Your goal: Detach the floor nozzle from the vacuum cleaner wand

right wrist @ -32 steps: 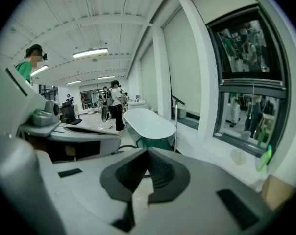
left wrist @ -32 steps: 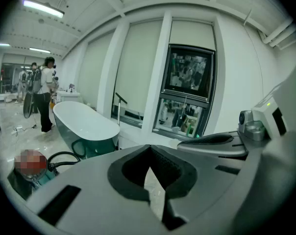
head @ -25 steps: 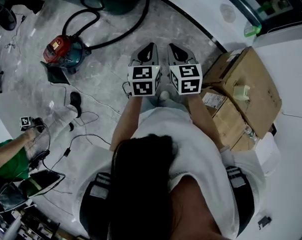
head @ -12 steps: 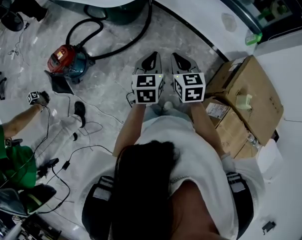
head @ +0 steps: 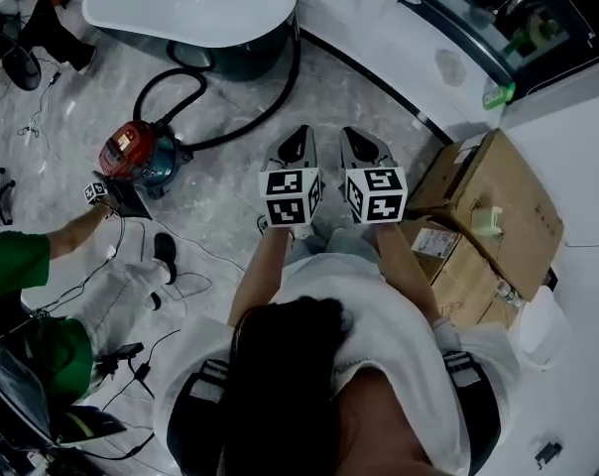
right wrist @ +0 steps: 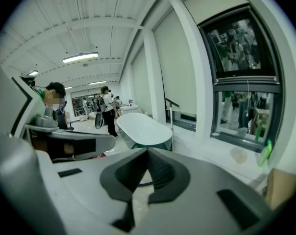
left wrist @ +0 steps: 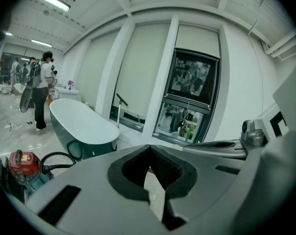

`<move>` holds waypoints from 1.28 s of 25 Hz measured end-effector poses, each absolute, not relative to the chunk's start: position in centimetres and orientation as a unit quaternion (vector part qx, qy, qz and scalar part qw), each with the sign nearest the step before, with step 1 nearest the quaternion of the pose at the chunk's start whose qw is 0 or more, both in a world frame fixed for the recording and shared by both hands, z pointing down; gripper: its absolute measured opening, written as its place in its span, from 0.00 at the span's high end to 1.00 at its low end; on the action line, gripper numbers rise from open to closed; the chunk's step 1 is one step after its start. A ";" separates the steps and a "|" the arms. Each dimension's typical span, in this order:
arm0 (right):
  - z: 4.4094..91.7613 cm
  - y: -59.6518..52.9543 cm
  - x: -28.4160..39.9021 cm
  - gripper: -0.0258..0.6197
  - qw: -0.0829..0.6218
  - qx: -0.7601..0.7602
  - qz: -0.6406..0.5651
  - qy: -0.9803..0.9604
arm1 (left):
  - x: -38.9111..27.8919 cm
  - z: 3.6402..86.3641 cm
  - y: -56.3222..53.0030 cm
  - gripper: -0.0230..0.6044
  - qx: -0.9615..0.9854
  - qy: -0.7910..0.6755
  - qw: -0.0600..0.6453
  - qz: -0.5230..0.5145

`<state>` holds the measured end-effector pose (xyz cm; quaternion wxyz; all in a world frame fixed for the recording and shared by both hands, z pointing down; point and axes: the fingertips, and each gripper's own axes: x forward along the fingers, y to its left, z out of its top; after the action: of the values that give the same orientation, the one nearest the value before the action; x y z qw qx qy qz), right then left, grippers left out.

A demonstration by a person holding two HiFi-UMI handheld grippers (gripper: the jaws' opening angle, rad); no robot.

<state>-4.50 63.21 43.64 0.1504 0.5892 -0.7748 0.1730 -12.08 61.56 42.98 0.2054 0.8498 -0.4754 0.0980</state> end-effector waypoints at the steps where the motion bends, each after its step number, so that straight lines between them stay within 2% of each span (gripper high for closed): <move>1: 43.6 63.0 -4.6 0.94 0.149 0.591 0.172 -0.774 | -12.2 42.9 61.4 0.97 0.850 -0.475 0.205 0.099; 22: 42.9 58.3 -4.1 0.94 0.127 0.594 0.164 -0.777 | -13.1 43.3 57.3 0.97 0.837 -0.494 0.211 0.109; 32: 42.8 52.9 -2.2 0.94 0.138 0.574 0.160 -0.791 | -10.3 42.9 52.4 0.97 0.833 -0.501 0.210 0.105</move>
<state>-2.15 52.91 42.78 0.1376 0.5744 -0.7908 0.1605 -10.31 52.41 42.95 0.2096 0.8331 -0.5008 0.1055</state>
